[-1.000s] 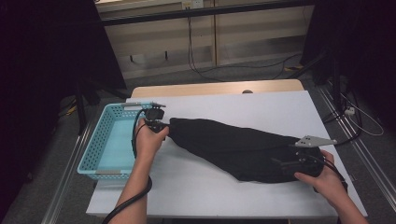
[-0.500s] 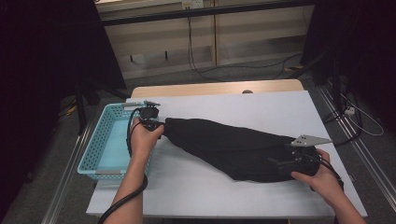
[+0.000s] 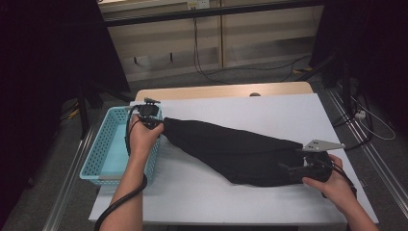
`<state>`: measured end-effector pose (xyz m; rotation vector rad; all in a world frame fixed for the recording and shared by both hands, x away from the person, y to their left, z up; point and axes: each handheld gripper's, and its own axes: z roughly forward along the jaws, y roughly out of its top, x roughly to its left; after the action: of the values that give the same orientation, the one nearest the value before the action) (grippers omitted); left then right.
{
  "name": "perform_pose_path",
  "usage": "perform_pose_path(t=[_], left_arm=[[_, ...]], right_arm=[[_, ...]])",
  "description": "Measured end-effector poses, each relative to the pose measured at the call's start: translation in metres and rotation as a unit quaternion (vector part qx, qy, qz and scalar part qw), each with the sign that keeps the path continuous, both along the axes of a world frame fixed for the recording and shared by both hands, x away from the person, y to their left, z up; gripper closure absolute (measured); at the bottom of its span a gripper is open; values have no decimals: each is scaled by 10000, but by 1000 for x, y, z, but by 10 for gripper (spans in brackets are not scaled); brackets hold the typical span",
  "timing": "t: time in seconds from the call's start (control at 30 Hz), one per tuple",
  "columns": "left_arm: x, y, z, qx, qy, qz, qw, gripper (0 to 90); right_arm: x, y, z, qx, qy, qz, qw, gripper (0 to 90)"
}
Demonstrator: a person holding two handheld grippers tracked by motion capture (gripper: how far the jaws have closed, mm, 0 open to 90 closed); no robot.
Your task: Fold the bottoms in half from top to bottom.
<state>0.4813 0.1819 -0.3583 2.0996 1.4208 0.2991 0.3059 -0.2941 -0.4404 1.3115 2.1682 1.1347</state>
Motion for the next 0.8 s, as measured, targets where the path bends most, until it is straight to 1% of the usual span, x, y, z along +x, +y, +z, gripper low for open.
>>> perform_pose_path(t=[0.1, 0.17, 0.2, 0.27, 0.33, 0.37, 0.4, 0.47, 0.53, 0.6, 0.67, 0.7, 0.73, 0.77, 0.8], left_arm=[[1, 1, 7, 98, -58, 50, 9999, 839], [-1, -3, 8, 27, -75, 37, 10000, 840], [-2, -6, 7, 30, -105, -19, 9999, 840], [-6, -15, 3, -57, -110, -125, 9998, 840], [-9, -23, 0, -82, -162, -269, 9995, 839], [-13, -29, -2, -157, -189, -320, 9992, 839], [-15, -33, -4, -168, -214, -407, 9988, 839], [-20, -42, -6, -264, -266, -496, 9981, 839], [-26, -50, -7, -333, -330, -680, 9966, 839], [-33, -61, -9, -333, -412, -879, 9947, 839], [-40, -72, -12, -361, -473, -1083, 9923, 839], [-45, -79, -15, -459, -507, -1157, 9909, 840], [-48, -84, -17, -509, -523, -1252, 9895, 840], [-54, -93, -23, -594, -522, -1401, 9870, 840], [-58, -102, -29, -600, -540, -1545, 9847, 840]], right_arm=[[0, 0, 1, 2, -9, 10, 10000, 121], [0, 1, 1, 3, -8, 15, 10000, 120], [1, 1, 1, 5, -13, 25, 10000, 121], [1, 2, 1, -17, -27, 50, 10000, 120], [1, 3, 1, -8, -14, 40, 10000, 120], [1, 3, 1, -9, -15, 53, 10000, 121], [1, 4, 1, -22, -20, 61, 10000, 121], [1, 5, 1, -31, -29, 84, 10000, 121], [2, 6, 1, -28, -15, 95, 10000, 121], [2, 7, 0, -40, -15, 118, 9999, 121], [3, 9, 0, -36, -15, 132, 9999, 122], [3, 10, 1, -47, -14, 162, 9999, 122], [3, 10, 1, -47, -14, 162, 9999, 122], [3, 11, 0, -46, -13, 157, 9999, 122], [3, 12, 0, -62, -12, 191, 9998, 123]])
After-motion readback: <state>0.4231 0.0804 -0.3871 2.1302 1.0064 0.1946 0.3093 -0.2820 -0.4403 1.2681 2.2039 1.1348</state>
